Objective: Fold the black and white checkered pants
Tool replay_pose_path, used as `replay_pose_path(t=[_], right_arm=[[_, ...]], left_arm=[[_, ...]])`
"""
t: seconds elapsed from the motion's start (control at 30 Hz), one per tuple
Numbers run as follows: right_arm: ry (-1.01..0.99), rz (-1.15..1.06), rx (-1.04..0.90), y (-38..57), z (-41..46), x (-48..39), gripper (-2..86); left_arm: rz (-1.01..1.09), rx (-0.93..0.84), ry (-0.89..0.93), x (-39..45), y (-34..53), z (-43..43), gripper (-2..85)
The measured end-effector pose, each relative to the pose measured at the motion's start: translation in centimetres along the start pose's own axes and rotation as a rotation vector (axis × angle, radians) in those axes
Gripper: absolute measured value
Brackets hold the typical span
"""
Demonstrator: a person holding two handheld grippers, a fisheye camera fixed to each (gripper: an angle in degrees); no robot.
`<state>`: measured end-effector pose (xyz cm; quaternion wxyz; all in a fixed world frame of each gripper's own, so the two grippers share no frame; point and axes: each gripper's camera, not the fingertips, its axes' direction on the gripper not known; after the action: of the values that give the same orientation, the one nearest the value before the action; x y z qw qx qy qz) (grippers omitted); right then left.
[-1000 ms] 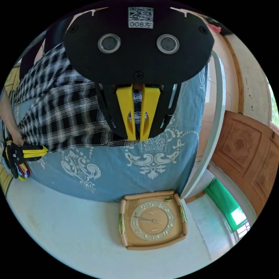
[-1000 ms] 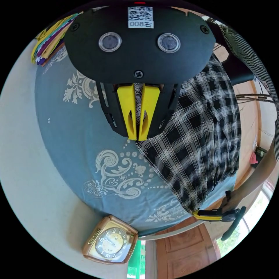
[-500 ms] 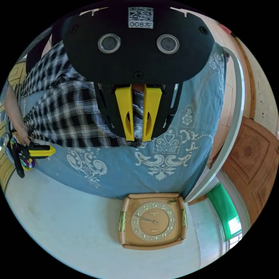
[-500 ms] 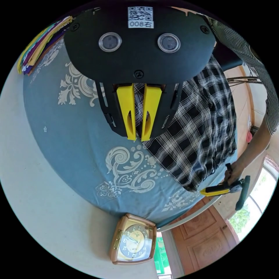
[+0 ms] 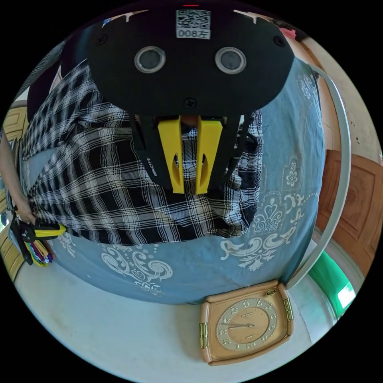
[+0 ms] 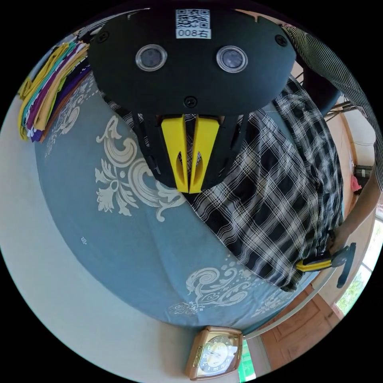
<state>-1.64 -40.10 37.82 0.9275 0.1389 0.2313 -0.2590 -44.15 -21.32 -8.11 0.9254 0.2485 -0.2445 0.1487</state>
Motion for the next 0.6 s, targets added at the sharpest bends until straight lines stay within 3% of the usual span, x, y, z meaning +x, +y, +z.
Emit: replay_pose_path(t=[0.13, 0.37, 0.6], right_arm=[[-0.033, 0.028, 0.01, -0.3, -0.8, 1.1, 0.6], [-0.128, 0.136, 0.121, 3.6, -4.2, 4.1, 0.8], [-0.045, 0.19, 0.07, 9.9, -4.5, 5.1, 0.7]], left_arm=[[-0.045, 0.022, -0.065, 0.1, -0.7, -0.5, 3.1], [-0.021, 0.08, 0.165, 2.2, -0.9, -0.5, 3.2], [0.009, 0.056, 0.145, 3.5, -1.0, 1.5, 2.9]])
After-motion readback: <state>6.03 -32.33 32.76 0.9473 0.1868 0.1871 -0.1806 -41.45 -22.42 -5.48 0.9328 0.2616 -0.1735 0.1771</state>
